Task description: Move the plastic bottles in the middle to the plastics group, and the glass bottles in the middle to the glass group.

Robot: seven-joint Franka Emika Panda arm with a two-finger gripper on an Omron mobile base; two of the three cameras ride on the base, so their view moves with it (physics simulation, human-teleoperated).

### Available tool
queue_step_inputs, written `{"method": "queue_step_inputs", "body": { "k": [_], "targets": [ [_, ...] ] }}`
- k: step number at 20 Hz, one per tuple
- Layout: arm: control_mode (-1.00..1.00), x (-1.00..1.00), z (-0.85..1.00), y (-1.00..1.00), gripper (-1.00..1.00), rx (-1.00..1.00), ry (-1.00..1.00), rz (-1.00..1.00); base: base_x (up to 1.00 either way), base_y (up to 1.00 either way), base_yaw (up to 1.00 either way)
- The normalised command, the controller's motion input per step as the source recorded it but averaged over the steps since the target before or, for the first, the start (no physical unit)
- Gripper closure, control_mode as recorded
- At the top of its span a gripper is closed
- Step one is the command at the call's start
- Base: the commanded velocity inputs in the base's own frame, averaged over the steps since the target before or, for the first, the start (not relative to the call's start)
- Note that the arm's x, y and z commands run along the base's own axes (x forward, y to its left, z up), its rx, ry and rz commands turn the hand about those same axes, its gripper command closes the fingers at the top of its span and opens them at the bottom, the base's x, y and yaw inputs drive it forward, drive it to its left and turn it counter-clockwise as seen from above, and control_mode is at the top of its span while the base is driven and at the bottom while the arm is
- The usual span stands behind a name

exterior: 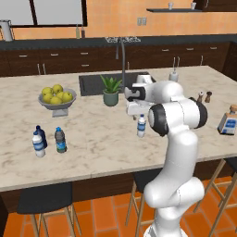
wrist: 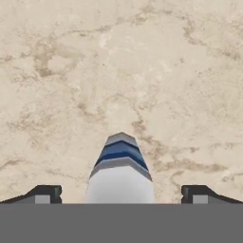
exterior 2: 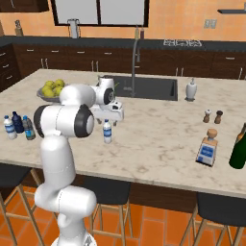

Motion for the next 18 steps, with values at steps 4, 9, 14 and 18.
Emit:
{"method": "queue_step_inputs", "body": {
  "k": [4, 9, 14, 18],
  "targets": [
    [-1.0, -0.23, -0.02, 0.0, -1.0, 0.0, 0.0, -0.02, 0.0, 0.0, 0.0],
    [-1.0, -0.02, -0.12, 0.01, -1.0, 0.0, 0.0, -0.04, 0.0, 0.0, 0.0],
    [-1.0, 0.1, -0.22, 0.03, -1.0, 0.0, 0.0, 0.0, 0.0, 0.0, 0.0],
    [-1.0, -0.03, -0.23, 0.05, -1.0, 0.0, 0.0, 0.0, 0.0, 0.0, 0.0]
  ]
}}
